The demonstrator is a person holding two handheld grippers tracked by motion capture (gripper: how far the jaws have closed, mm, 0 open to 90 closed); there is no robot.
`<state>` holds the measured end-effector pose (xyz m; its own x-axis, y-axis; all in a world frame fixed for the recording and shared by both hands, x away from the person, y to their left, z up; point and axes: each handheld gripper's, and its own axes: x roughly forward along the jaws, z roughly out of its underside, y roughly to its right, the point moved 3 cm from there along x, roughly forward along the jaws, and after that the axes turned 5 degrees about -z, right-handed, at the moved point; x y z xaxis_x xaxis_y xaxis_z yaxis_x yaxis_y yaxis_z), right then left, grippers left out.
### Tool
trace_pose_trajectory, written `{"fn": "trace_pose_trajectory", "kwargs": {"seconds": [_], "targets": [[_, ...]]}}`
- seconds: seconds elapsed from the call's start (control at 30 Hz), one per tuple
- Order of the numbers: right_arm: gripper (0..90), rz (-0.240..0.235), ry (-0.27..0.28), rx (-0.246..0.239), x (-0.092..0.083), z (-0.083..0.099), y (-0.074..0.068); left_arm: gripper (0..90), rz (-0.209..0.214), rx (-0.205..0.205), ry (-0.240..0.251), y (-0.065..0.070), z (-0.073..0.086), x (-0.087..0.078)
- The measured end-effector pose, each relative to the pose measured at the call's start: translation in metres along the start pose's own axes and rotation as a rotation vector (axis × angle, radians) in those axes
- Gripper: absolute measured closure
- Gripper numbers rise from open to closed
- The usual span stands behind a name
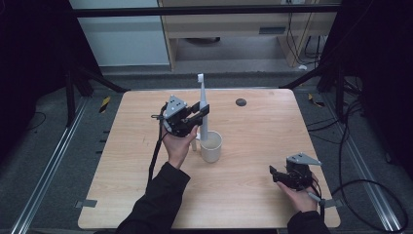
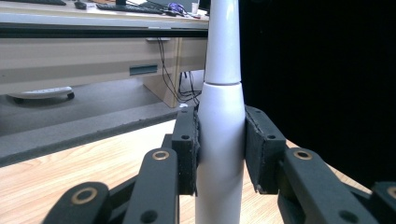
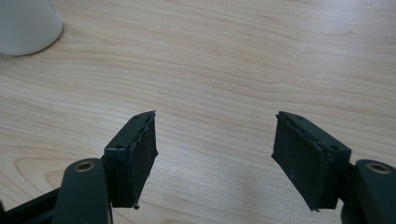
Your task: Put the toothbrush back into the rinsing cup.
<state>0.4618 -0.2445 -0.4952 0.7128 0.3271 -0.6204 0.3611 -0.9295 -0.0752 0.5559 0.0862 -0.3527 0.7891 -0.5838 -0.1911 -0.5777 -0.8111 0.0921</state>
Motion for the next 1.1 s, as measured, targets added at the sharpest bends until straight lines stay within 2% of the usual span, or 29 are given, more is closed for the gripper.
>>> {"fn": "trace_pose_trajectory", "kwargs": {"seconds": [0.4,0.7,1.1], "targets": [[30.2,-0.003,-0.003,0.0,0.001,0.0,0.0,67.1,0.021,-0.01,-0.009,0.005,0.013,0.014],[30.2,-0.004,-0.004,-0.002,0.001,0.001,0.0,67.1,0.015,-0.013,-0.021,0.003,0.024,0.017],[30.2,-0.001,-0.004,-0.004,0.002,0.001,0.0,67.1,0.003,-0.014,-0.068,0.0,0.047,0.022]]}}
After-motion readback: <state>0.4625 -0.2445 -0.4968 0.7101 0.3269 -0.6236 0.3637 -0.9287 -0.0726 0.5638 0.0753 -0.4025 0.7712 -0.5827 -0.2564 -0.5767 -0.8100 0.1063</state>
